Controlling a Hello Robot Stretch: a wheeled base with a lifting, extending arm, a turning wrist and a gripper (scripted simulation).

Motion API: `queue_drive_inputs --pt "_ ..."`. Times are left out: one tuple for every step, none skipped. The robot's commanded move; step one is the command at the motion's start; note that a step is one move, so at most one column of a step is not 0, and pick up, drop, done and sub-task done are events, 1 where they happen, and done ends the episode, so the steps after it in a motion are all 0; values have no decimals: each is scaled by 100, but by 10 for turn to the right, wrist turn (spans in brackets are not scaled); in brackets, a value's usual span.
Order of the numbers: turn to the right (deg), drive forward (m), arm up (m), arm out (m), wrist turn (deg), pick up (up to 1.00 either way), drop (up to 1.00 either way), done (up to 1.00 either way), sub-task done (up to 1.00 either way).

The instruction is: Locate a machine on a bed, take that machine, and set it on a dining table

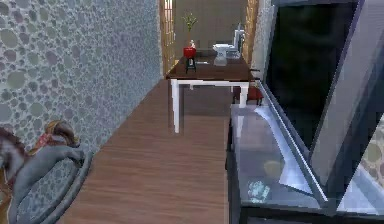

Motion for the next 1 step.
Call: queue_drive_inputs --pt "-180 0 0 0 0 0 0 0 0"
